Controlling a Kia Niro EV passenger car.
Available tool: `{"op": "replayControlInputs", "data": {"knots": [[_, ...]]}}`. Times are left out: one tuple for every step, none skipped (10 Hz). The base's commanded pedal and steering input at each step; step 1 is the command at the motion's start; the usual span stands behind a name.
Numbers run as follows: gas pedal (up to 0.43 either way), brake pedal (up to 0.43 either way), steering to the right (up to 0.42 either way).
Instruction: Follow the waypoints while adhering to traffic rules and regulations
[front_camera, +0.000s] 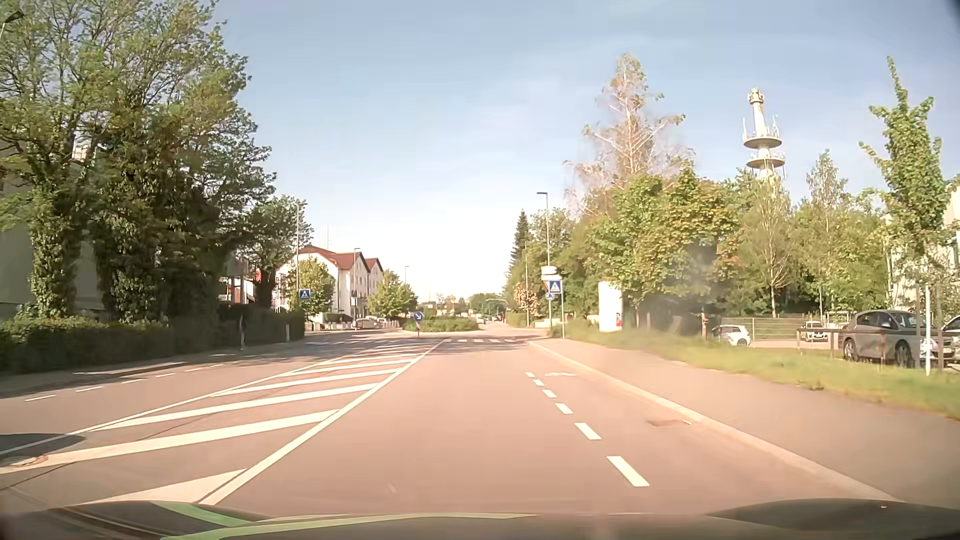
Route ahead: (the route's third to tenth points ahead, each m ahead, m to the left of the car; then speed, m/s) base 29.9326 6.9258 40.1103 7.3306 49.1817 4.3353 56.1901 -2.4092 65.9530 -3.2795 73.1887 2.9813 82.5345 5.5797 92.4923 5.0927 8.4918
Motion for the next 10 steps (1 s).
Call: {"op": "replayControlInputs", "data": {"knots": [[0.02, 0.0, 0.0], [0.02, 0.0, 0.0], [0.02, 0.0, 0.0], [0.008, 0.0, 0.0], [0.008, 0.0, 0.0], [0.008, 0.0, 0.0], [0.008, 0.0, 0.0], [0.008, 0.0, 0.0], [0.008, 0.0, 0.0], [0.008, 0.0, 0.0]]}}
